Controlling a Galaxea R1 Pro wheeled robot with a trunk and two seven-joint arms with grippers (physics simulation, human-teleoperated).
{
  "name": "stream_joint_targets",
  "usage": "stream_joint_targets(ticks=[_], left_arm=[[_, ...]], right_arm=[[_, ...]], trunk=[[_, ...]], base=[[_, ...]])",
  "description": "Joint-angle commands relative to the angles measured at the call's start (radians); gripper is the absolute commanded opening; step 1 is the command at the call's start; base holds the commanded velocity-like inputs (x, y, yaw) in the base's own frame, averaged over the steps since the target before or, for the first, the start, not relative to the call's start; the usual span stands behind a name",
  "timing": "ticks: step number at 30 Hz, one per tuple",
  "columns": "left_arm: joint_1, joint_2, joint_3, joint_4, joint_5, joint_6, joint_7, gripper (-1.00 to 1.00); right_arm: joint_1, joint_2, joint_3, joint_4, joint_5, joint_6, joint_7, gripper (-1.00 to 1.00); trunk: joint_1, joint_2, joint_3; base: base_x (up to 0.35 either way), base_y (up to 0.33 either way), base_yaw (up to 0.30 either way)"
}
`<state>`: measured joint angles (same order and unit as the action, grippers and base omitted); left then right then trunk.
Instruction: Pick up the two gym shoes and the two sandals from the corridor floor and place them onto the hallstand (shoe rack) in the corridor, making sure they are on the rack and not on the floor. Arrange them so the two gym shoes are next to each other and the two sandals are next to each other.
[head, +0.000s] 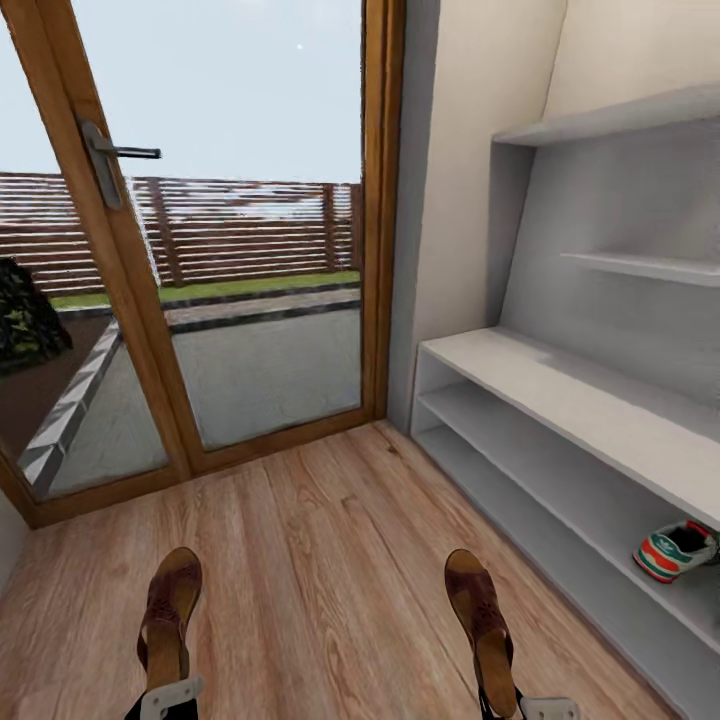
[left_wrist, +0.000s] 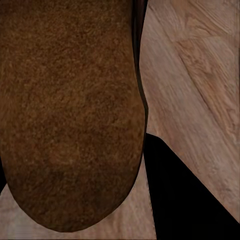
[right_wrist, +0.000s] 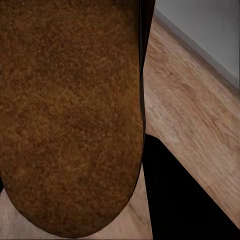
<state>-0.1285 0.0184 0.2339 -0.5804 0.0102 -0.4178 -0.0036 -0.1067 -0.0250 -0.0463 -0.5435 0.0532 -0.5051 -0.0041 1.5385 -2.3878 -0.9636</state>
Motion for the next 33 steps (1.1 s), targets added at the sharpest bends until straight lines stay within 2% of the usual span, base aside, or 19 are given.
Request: stream_joint_targets(ticks=[1, 13, 33], left_arm=[[0.0, 0.0, 0.001, 0.001, -0.003, -0.003, 0.001, -1.0], [0.0, 0.0, 0.001, 0.001, -0.003, -0.003, 0.001, -1.0], [0.0, 0.0, 0.001, 0.001, -0.003, -0.003, 0.001, -1.0]], right_arm=[[-0.001, 0.0, -0.003, 0.0, 0.002, -0.003, 0.001, -1.0], [-0.001, 0.0, -0.003, 0.0, 0.002, -0.003, 0.001, -1.0], [-0.001, 0.0, -0.003, 0.0, 0.002, -0.003, 0.001, -1.0]], trunk=[[0.0, 0.0, -0.001], [0.0, 0.0, -0.001], [0.0, 0.0, -0.001]], base=[[0.28, 0.217, -0.28], [0.263, 0.225, -0.284], [0.122, 0.292, -0.287]])
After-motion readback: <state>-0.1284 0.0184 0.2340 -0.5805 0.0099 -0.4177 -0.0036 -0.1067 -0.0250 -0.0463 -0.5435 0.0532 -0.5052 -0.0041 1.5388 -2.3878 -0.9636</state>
